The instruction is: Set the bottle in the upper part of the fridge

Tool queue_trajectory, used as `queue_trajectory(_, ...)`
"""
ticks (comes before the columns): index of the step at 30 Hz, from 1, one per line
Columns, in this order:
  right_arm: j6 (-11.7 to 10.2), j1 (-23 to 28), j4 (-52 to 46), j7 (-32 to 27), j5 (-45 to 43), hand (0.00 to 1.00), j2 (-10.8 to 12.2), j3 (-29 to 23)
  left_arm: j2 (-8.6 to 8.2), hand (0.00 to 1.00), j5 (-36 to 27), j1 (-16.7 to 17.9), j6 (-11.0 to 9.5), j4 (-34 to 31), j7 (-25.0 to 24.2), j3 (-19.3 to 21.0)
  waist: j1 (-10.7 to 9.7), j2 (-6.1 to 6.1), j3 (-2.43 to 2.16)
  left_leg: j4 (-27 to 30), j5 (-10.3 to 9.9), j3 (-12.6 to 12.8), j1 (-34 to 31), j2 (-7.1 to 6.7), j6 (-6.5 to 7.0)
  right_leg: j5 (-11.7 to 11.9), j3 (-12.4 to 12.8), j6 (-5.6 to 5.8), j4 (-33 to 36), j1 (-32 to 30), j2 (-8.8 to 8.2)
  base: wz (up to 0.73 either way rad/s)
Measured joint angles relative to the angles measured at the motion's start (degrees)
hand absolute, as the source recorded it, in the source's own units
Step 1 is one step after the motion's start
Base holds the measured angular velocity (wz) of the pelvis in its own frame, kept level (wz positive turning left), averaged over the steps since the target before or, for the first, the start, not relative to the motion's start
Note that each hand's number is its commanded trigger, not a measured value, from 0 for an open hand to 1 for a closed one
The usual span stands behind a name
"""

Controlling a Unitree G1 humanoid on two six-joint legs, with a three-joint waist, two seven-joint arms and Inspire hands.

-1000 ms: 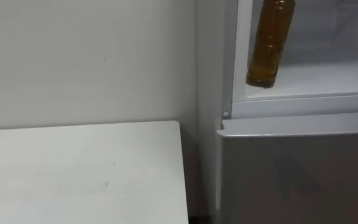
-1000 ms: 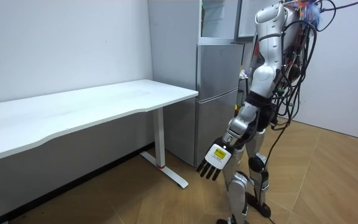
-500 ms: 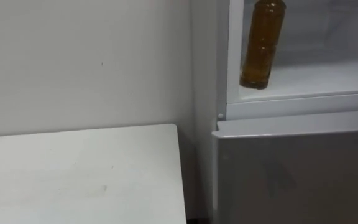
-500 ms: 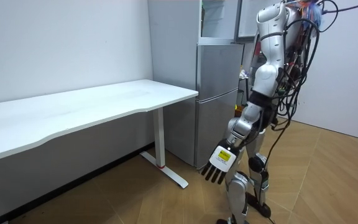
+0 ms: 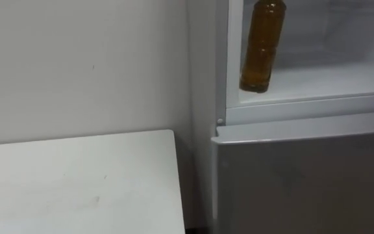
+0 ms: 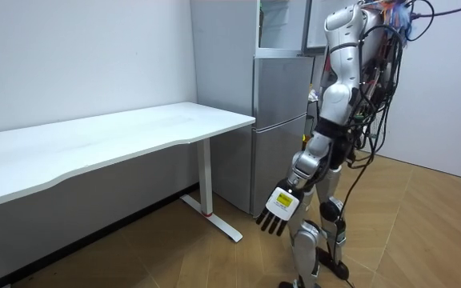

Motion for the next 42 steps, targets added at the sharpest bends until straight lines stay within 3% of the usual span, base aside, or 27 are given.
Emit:
queue_trajectory(9,-2.95,0.91,-11.06,-4.06,1.84,0.00,-0.98,-4.84,0.23,0.00,0.21,0.04,-0.07,-0.54,0.00,1.09,-0.56,-0.98,-0.01,-0.73,0.00,-0.04,-0.60,-0.11,0.01,-0.12,-0.06,0.08,0.36,-1.14,-0.08,0.00)
queue_trajectory(16,-3.06,1.19,-17.66,-8.15,1.78,0.00,-1.14,-7.94,0.45,0.00,0.41,0.15,-0.10,-1.61,0.00,2.28,-0.54,-1.74,-0.07,-0.87,0.00,0.01,-0.56,-0.24,0.00,-0.48,0.12,0.07,0.93,-1.31,-0.13,0.00)
queue_trajectory(23,-4.09,0.20,-23.12,-9.81,1.80,0.00,-4.58,-14.58,0.75,0.00,0.79,0.69,-1.08,-1.55,-0.01,4.76,-0.82,-2.31,-0.01,-0.86,0.00,0.06,-0.60,-0.28,0.00,-0.53,0.06,0.13,0.74,-1.23,-0.17,0.00)
queue_trajectory(32,-4.13,-1.58,-35.00,-11.39,1.65,0.00,-6.48,-21.72,0.82,0.00,5.71,1.30,-1.05,-1.50,-0.04,9.27,-1.38,-2.70,-0.03,-0.56,0.00,0.03,-0.90,-0.30,0.00,-0.72,0.09,0.14,0.83,-1.52,-0.23,0.00)
queue_trajectory(37,-4.25,-2.86,-39.71,-12.57,1.54,0.00,-10.13,-22.44,1.12,0.00,5.64,1.14,-1.05,-1.45,-0.13,9.82,-1.52,-3.02,-0.17,0.18,0.00,-0.10,-2.41,-0.26,0.01,-0.84,0.04,0.12,1.30,-2.77,-0.31,0.01)
queue_trajectory(42,-4.00,-6.36,-41.58,-12.93,-4.49,0.00,-10.54,-23.79,0.95,0.00,7.77,1.14,-1.05,-1.45,-0.16,9.89,-1.35,-3.35,-0.18,0.13,0.00,-0.16,-2.67,-0.26,0.01,-0.85,0.06,0.09,1.94,-3.28,-0.30,-0.01)
